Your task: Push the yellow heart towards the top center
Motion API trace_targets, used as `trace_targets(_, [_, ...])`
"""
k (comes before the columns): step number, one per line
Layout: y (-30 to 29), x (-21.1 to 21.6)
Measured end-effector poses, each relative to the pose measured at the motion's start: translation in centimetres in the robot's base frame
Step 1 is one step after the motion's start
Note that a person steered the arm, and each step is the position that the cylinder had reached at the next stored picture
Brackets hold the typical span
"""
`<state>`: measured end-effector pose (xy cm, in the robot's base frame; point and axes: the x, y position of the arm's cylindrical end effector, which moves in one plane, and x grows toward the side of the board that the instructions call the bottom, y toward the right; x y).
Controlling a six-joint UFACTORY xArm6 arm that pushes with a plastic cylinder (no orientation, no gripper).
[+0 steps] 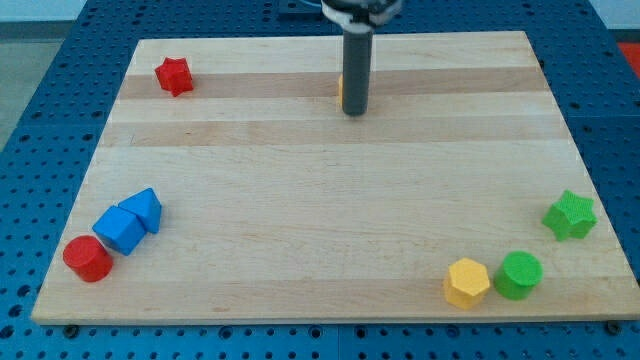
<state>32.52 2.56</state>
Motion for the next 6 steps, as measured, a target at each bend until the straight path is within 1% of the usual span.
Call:
trace_targets(1, [-0.3, -3.8])
trace_targets(2, [-0.3, -4.5])
trace_targets(3, [-0.1, -4.3])
trace_targets(4, [6.5, -1.7])
trace_targets(5, [8.0, -0.2])
trace_targets(6, [8.0, 0.8])
